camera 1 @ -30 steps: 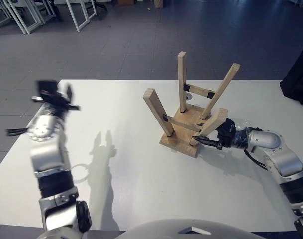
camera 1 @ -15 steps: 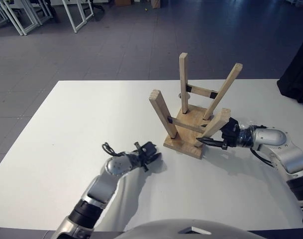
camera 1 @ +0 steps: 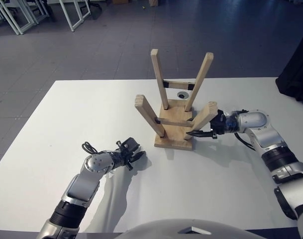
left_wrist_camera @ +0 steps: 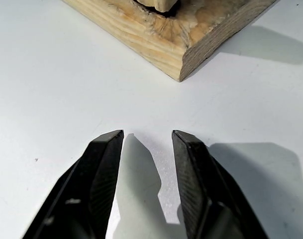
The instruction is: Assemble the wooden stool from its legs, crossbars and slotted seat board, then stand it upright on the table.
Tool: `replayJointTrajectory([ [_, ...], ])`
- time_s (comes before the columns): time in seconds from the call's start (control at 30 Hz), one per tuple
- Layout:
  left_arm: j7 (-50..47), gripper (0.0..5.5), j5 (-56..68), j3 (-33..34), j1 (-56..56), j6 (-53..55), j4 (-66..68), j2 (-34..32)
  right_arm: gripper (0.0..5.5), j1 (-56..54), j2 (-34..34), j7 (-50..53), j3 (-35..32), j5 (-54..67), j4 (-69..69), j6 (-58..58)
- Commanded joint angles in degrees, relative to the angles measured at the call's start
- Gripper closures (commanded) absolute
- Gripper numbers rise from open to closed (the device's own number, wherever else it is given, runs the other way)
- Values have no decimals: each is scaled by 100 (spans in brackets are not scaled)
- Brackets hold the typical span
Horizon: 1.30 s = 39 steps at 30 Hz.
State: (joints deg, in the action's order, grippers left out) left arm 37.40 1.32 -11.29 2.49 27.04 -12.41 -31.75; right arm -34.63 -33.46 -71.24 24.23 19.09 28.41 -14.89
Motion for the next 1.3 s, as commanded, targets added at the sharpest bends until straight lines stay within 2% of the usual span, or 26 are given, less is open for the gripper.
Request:
replayJointTrajectory([
  [0.03,-6,367,-12,-68,175,199,66,-25,348,-257,153,-181,220,-902,625,-200],
  [0.07,-22,367,-6,-77,178,202,66,-8,348,-384,196,-167,160,-917,750,-237],
  [0.1,-43,371,-7,-89,181,205,67,11,312,-501,225,-180,105,-909,859,-242],
  [0.3,-108,371,10,-163,206,237,23,71,211,-830,323,-236,-232,-1254,1454,-524],
  [0.47,-96,371,18,-148,215,262,16,-8,123,-740,-363,-584,-188,-1878,1495,-647],
  [0.53,-163,371,4,-78,276,286,-21,-32,123,-724,-725,-366,-141,-2355,1387,-146],
  [0.57,-211,371,-15,-53,308,302,-48,-36,143,-699,-809,-189,-232,-2437,1289,119],
  [0.7,-446,371,-55,0,544,360,-197,31,218,-33,-117,1873,-2265,-690,-1674,2895],
  [0.8,-574,371,4,39,788,427,-382,91,218,304,840,4143,-3713,725,-4328,5422],
  [0.87,-668,371,92,168,1034,450,-542,115,218,276,1383,5254,-4204,1734,-5300,6352],
  [0.97,-786,371,109,178,1134,482,-591,186,218,-51,2091,6620,-4064,3205,-6074,6714],
  [1.03,-804,371,105,123,1055,489,-551,199,218,-609,2284,7034,-4024,3525,-6185,6562],
  [1.17,-798,371,113,161,1025,499,-526,123,218,-1975,2465,8263,-4691,4658,-6037,5753],
  [1.23,-810,371,118,165,1077,509,-547,118,218,-1578,2387,8515,-4438,4905,-6071,6044],
  [1.3,-809,371,120,119,1071,526,-560,141,218,-387,2355,8558,-3768,4998,-6252,6536],
])
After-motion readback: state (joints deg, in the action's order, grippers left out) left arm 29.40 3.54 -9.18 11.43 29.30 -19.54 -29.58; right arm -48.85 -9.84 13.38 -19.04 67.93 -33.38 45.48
